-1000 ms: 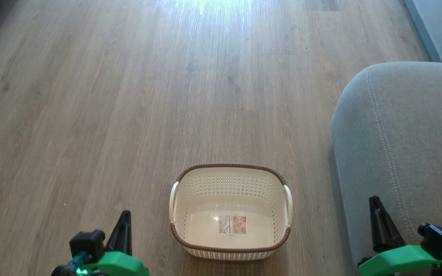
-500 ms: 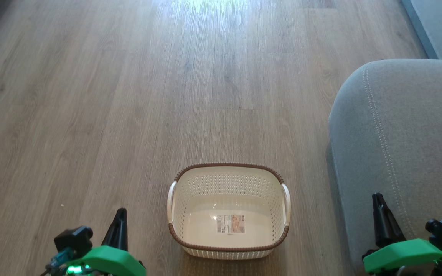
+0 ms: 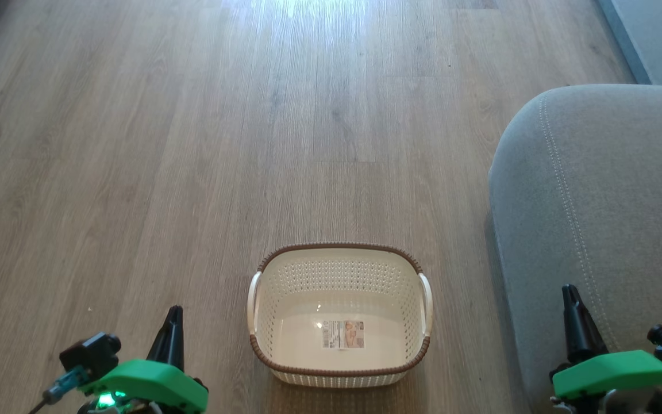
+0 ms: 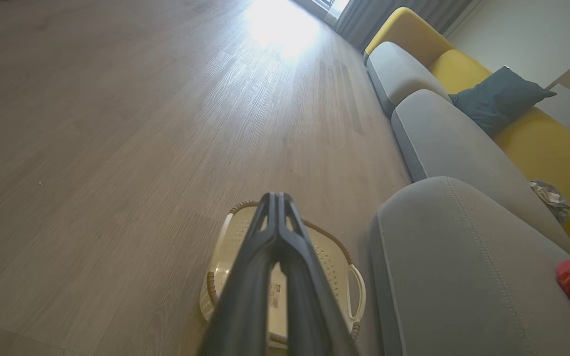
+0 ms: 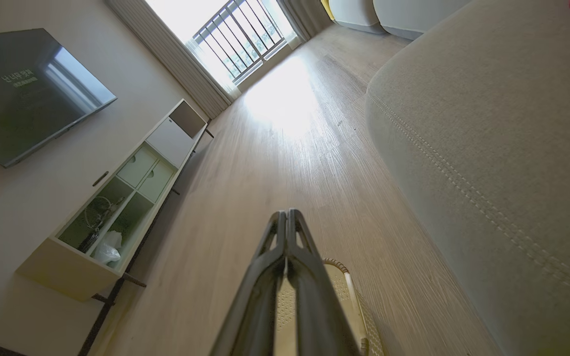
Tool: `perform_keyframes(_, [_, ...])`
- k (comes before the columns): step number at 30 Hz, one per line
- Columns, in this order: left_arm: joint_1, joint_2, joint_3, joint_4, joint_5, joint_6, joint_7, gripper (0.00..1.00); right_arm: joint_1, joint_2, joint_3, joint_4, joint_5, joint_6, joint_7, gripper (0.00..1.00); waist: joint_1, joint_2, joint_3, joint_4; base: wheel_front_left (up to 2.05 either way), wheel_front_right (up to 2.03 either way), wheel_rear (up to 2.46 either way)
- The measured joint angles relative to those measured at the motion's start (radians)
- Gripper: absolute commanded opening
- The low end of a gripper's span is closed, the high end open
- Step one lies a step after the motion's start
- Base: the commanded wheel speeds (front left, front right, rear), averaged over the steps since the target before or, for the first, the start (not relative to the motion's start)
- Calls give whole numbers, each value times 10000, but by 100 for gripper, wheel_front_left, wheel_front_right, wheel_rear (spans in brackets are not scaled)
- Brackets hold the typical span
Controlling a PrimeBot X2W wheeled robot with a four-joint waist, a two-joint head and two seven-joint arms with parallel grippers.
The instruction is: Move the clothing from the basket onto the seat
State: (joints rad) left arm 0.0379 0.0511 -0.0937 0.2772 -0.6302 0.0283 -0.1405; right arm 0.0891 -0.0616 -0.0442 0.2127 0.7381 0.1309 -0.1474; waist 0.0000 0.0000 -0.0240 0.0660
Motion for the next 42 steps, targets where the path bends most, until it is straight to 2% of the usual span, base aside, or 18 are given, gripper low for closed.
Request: perform_keyframes(42, [-407, -35, 842, 0, -4635, -700, 1220, 0, -644, 4, -401, 293, 4142, -2, 1216, 0, 0, 0, 130, -317, 0, 0, 0])
